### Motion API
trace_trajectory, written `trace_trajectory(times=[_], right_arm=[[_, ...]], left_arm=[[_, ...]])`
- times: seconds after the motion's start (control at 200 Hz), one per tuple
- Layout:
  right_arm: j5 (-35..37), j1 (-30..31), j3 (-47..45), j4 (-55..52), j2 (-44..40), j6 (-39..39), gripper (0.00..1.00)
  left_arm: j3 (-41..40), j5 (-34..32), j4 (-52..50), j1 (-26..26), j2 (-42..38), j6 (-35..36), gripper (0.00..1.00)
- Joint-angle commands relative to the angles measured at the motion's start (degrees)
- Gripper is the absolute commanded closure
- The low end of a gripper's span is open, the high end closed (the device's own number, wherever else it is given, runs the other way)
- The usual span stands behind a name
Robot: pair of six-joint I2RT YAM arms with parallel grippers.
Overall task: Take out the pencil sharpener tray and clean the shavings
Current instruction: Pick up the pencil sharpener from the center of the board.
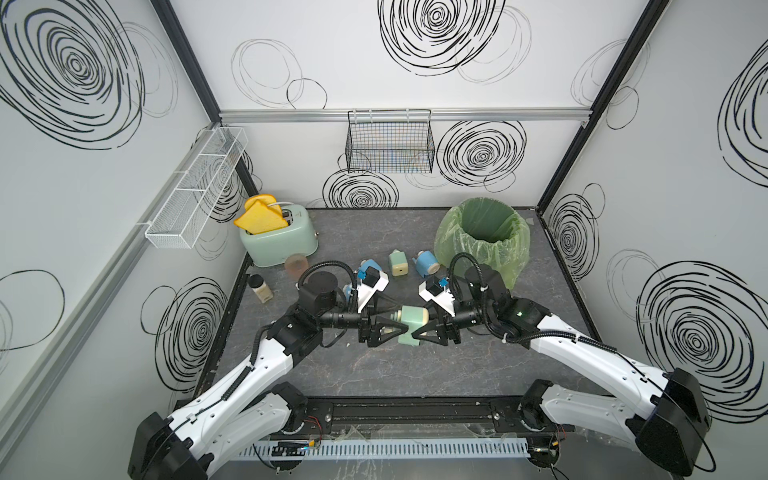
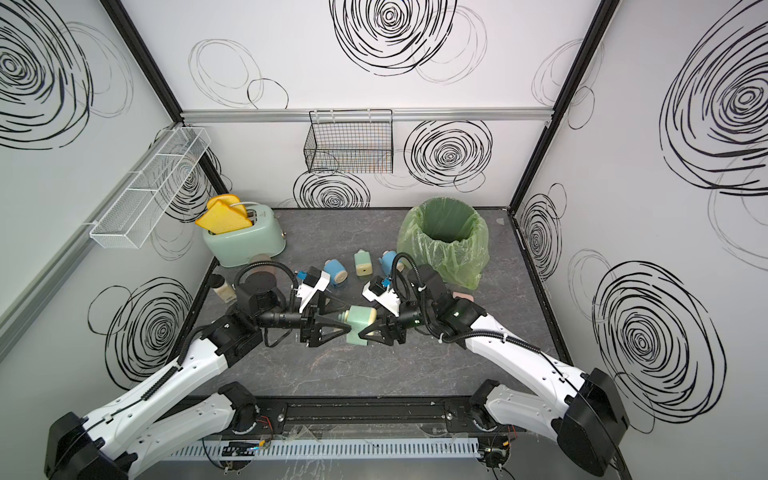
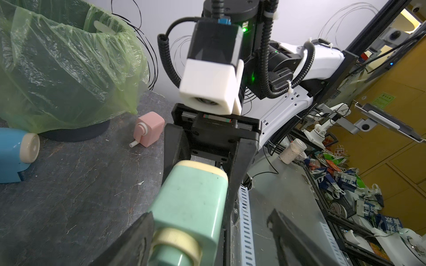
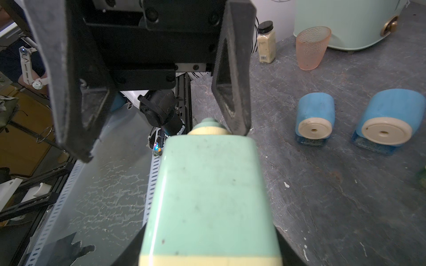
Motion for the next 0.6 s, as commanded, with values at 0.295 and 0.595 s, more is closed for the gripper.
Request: trace_trajectory(times=[0.295, 0.595], right_arm=[[-5.5, 0.5, 3.8, 5.2, -3.5, 0.0, 0.63], [-5.3, 0.5, 4.0, 7.1, -2.8, 0.0, 0.63]], left_arm=[[0.6, -1.2, 0.6, 1.9, -0.9, 0.0, 0.0], [-0.2, 7.4, 4.2, 0.1, -0.7, -1.5, 0.13]])
